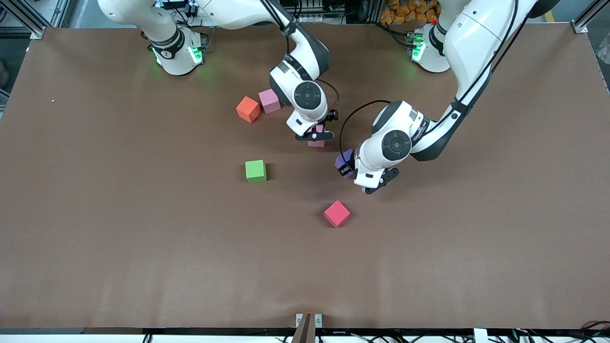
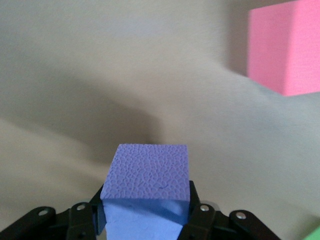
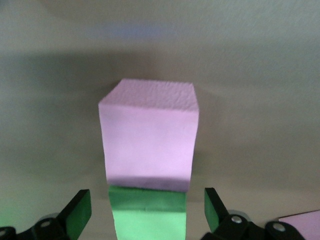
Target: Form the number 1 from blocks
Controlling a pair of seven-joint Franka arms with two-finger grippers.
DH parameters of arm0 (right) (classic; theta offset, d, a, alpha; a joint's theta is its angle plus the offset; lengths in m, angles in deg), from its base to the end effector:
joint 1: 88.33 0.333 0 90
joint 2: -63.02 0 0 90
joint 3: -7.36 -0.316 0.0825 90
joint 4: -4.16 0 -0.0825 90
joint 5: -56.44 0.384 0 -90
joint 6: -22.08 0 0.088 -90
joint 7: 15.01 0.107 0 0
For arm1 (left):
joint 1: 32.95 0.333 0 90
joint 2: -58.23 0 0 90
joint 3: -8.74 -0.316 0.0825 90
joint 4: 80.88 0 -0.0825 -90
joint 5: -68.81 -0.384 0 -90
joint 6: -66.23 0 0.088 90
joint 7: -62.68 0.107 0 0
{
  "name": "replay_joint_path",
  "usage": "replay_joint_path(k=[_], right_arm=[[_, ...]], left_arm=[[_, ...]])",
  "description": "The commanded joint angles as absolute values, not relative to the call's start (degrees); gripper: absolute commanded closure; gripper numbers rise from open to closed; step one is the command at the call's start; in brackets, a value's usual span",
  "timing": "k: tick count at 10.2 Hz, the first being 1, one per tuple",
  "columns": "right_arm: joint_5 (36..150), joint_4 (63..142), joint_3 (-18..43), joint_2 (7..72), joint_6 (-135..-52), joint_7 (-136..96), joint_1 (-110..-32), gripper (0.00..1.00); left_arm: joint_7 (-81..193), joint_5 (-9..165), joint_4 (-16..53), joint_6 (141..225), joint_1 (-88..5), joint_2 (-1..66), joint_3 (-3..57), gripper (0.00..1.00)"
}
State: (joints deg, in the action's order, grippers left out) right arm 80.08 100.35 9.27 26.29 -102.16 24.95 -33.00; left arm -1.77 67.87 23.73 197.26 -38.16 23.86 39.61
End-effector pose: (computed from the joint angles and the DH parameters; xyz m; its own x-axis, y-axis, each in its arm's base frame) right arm 0.3823 0.5450 0.2191 0.9490 -0.0033 -0.3154 -0.0351 -0.9949 -0.0950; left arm 0.5327 -0.3581 0.2415 0.8214 0.4977 -0.2787 0.5327 -0.8440 0.0627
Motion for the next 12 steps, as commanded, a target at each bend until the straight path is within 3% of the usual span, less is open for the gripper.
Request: replay_joint_path(k=[1,7,9,12], right_arm=[[79.65,100.04,8.94,29.43,-99.40,24.89,-36.11,0.00],[69.81,100.14,8.95,33.31,-92.53,14.55,-52.70,0.00],[68.05,98.04,8.95,32.18,-93.59,6.04,-58.16,0.00],[67.52,97.76,8.86,27.53,-99.46,1.69,-59.15,0.00]], left_arm=[[3.51,67.85,21.88,196.75,-39.27,24.83,39.77,1.00],[21.89,67.94,18.35,196.75,-44.36,23.17,39.68,1.00],[22.26,68.11,18.26,196.75,-48.05,21.93,39.50,1.00],[21.90,68.11,17.56,196.75,-50.08,19.73,37.85,1.00]])
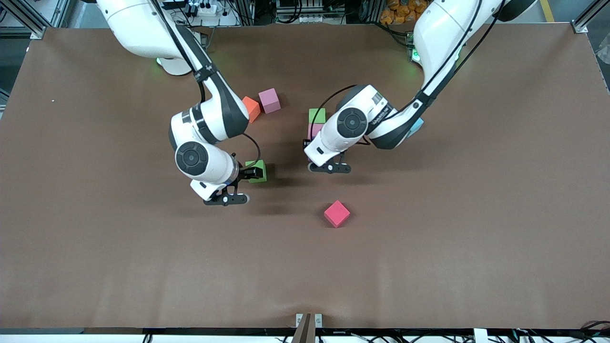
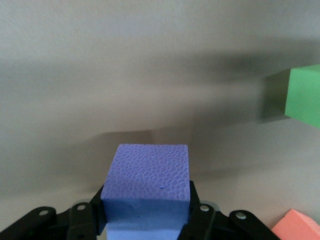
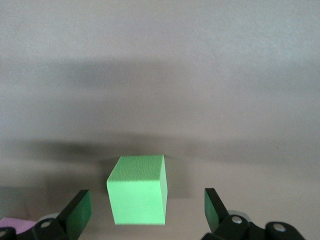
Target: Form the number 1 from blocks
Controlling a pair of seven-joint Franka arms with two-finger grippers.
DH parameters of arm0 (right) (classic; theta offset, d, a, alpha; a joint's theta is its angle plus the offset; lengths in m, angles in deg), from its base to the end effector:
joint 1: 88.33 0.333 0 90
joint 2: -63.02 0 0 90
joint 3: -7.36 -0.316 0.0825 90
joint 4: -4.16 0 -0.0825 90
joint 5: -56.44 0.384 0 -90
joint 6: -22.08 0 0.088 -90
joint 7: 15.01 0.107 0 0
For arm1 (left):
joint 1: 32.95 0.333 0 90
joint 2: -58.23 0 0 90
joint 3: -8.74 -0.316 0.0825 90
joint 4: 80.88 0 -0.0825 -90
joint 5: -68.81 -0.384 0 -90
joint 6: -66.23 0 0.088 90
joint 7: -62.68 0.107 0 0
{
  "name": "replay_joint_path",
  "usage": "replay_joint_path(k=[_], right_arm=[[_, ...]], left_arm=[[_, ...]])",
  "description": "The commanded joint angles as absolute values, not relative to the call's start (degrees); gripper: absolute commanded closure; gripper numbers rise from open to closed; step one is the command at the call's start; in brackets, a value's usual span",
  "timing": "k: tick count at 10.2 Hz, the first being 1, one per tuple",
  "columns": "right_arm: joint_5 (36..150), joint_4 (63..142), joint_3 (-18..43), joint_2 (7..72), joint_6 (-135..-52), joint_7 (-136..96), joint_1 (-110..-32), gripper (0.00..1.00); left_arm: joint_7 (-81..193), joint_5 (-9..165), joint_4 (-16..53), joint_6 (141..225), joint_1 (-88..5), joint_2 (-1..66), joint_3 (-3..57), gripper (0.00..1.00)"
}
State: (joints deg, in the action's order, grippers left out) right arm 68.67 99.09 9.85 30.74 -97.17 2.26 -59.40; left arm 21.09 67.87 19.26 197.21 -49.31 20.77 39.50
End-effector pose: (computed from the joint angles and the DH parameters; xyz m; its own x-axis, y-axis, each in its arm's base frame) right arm 0.5913 0.3094 0.2724 0.9818 0.0558 -0.1813 0.0387 -0.9946 -0.0966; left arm 0.4743 -0.4616 0.2410 0.9728 -0.0417 -0.2278 0.0045 -0.9801 0.1986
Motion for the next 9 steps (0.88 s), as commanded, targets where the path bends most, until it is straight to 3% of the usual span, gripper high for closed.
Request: replay_joint_path(k=[1,9], right_arm=[[67.69,97.76,8.77,26.90,-99.65,1.69,-58.63,0.00],[65.76,101.89,8.68,25.23,-102.28,1.60,-55.81,0.00]], left_arm=[[21.99,68.02,17.56,196.57,-50.87,19.56,36.96,1.00],[20.94,68.11,17.30,196.40,-52.81,18.24,35.55,1.00]])
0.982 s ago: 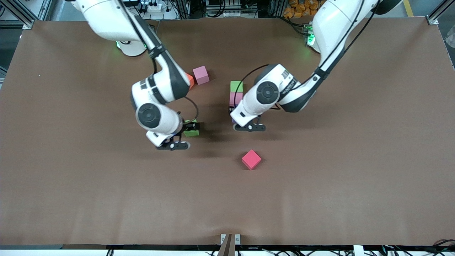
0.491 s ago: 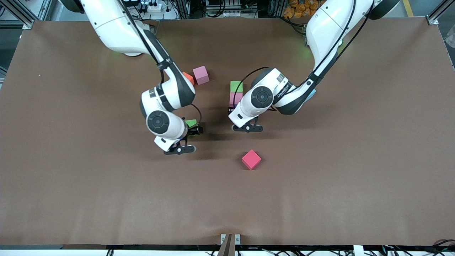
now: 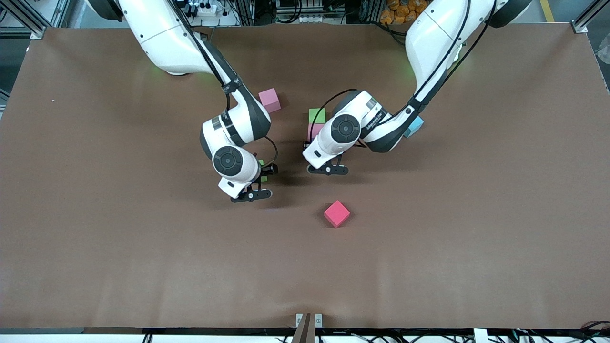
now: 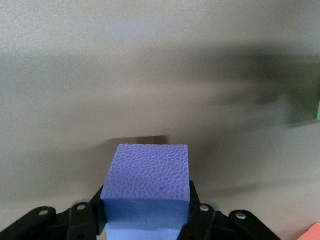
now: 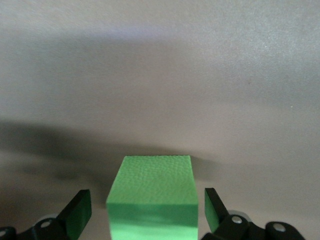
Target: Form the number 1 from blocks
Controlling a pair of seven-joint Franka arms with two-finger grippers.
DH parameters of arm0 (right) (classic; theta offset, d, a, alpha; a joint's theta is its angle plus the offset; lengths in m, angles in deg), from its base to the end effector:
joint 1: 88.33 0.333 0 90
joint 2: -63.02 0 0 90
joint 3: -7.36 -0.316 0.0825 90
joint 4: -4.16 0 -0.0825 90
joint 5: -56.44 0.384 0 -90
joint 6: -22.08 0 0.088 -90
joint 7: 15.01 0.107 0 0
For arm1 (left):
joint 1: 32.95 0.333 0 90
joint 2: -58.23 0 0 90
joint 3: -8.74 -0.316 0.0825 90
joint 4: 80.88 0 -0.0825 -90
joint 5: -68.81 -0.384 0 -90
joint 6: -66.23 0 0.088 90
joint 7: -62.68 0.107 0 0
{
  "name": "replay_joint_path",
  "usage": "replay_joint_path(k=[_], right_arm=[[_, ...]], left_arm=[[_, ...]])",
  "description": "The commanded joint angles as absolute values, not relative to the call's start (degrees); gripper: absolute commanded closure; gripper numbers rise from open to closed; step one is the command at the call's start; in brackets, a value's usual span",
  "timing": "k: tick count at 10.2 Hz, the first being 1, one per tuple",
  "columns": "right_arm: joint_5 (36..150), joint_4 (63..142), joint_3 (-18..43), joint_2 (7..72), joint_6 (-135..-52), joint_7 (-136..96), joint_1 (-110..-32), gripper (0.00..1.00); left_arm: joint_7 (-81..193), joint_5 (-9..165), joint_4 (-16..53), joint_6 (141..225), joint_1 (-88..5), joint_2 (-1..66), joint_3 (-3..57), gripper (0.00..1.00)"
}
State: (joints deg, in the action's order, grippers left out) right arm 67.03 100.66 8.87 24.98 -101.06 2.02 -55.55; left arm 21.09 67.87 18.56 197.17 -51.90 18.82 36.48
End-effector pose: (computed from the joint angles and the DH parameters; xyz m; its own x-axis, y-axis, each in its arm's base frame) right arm 0.5567 0.3488 0.1987 0.9640 0.1377 -0.2273 0.1295 -0.9903 -0.0507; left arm 0.4741 -0.4605 0.2159 0.9695 -0.0340 -0.2429 0.0067 -0.9863 0.1648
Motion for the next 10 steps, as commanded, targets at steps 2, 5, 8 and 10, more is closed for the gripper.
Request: replay_joint_path(k=[2,5,8,10], right_arm=[[65.76,102.15,8.59,25.23,-102.29,1.69,-55.81,0.04],[69.09,104.78,8.51,26.63,-103.87,2.04,-55.64,1.00],[69.10,108.38,8.51,30.14,-103.79,2.22,-54.93,1.00],[69.10,110.75,8.51,32.69,-103.26,2.83,-53.10,1.00]], left_arm=[[19.80,68.37,17.21,196.40,-53.25,17.89,35.55,1.00],[16.89,68.20,15.19,196.40,-54.40,16.31,35.55,1.00],[17.33,67.76,15.27,196.40,-54.40,16.22,34.85,0.51],[17.16,65.04,15.45,196.40,-54.40,16.22,34.84,0.00]])
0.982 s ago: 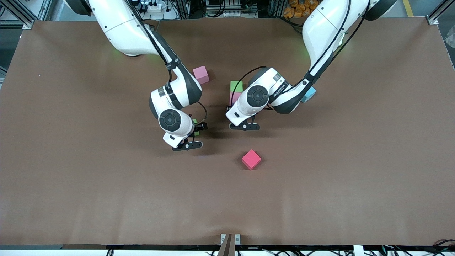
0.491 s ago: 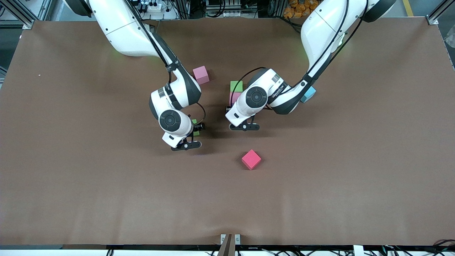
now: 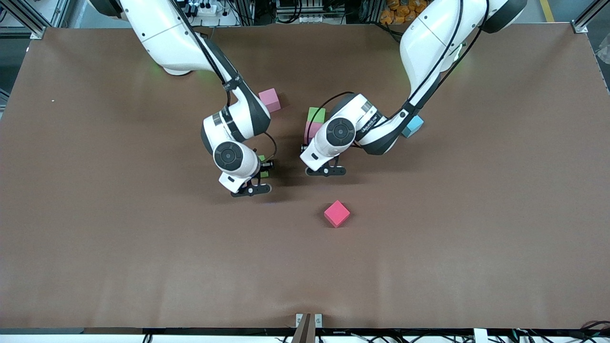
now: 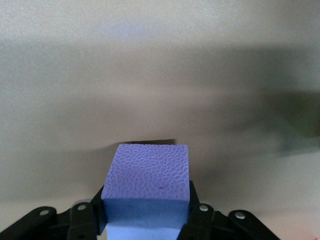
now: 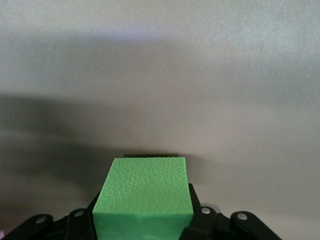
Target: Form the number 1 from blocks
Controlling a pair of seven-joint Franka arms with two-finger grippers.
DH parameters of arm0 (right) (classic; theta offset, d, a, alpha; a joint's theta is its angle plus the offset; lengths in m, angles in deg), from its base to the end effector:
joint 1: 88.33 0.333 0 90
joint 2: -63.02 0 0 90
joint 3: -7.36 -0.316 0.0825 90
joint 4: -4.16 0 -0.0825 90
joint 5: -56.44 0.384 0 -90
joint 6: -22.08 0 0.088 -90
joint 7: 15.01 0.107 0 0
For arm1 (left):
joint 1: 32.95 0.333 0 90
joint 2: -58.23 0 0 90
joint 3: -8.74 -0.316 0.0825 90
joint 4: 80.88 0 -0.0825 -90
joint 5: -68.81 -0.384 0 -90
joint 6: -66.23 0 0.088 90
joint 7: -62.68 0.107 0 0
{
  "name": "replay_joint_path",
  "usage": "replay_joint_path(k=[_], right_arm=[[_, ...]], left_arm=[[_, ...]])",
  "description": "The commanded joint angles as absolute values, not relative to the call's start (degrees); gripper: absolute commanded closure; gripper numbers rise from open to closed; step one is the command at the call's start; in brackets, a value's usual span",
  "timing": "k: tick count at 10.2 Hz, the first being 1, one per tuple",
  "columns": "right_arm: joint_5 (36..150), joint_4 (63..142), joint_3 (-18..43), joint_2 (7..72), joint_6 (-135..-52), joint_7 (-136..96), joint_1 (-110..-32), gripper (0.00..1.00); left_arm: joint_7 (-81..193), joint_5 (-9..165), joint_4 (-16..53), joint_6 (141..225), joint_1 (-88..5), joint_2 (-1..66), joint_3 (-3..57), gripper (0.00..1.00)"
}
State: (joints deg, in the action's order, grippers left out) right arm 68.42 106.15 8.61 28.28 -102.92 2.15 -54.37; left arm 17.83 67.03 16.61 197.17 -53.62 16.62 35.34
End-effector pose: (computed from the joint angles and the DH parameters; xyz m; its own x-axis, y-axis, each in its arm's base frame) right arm 0.5306 0.3509 0.2005 0.9609 0.1394 -0.2393 0.1281 -0.9898 -0.0623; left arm 0.4746 -0.4686 0.2023 0.9682 0.0102 -0.2500 0.0469 -0.9888 0.1415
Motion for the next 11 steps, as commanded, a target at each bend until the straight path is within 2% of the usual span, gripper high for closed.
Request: replay_joint_path(k=[1,4,8,11], right_arm=[[69.10,111.38,8.51,33.39,-103.26,3.79,-52.56,1.00],[69.19,111.12,8.24,34.19,-103.26,10.11,-48.53,1.00],[69.28,109.02,8.24,33.93,-103.26,10.30,-47.90,1.00],[69.36,99.65,8.24,29.12,-102.30,9.77,-48.69,1.00]], left_arm=[[17.07,65.04,15.36,196.31,-54.31,16.48,34.84,0.00],[16.80,65.47,14.22,195.52,-54.31,16.83,34.84,0.00],[16.80,65.74,14.13,193.15,-53.26,19.46,34.84,0.00],[17.24,65.65,14.04,187.01,-46.78,26.47,34.84,0.00]])
